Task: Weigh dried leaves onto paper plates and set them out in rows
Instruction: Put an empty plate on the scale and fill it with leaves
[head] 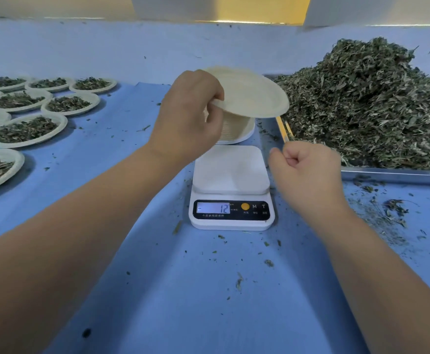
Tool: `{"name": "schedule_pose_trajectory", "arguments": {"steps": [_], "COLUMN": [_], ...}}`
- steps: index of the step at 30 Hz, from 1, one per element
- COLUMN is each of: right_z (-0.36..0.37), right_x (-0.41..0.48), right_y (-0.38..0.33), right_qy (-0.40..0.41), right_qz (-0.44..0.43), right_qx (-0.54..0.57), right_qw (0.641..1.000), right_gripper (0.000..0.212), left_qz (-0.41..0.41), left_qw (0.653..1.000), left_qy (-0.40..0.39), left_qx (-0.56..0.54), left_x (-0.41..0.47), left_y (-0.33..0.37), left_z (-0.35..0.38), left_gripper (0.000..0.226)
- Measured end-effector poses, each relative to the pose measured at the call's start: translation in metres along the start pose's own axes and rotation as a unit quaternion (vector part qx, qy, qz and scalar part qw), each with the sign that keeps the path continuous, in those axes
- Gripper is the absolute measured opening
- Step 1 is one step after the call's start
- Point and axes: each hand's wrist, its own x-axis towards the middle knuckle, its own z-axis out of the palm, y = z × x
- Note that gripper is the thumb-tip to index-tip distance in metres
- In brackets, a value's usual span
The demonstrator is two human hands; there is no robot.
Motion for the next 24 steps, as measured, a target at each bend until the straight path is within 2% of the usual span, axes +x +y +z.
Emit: {"name": "schedule_pose_trajectory", "arguments": {"steps": [5, 8, 15, 20, 24], "right_z": [-0.002, -0.002, -0.003, -0.001, 0.003], "right_x": [-0.001, -0.002, 0.0, 0.001, -0.001], "right_y": [0.0, 0.001, 0.012, 0.017, 0.017], "right_qy": [0.041, 0.075, 0.065, 0.032, 0.008], "right_qz": [-0.001, -0.003, -0.016, -0.035, -0.053], "right_qx": [0.045, 0.064, 0.013, -0.004, -0.013], "right_qw": [0.998, 0.995, 0.998, 0.999, 0.998], "right_gripper": [0.053, 0.055, 0.045, 0.048, 0.05], "left_qz": [0.012, -0.004, -0.115, -0.145, -0.193], "left_qw": [0.998, 0.997, 0.99, 0.983, 0.971], "left_qy": [0.067, 0.077, 0.001, -0.031, -0.072], "left_qx": [-0.004, -0.017, -0.086, -0.108, -0.118], "left_x": [-0.046, -0.063, -0.079, -0.083, -0.088], "left_y": [0.011, 0.013, 0.015, 0.001, -0.01], "left_z": [-0.015, -0.019, -0.022, -0.023, -0.019], "left_gripper": [0.017, 0.019, 0.017, 0.018, 0.032]}}
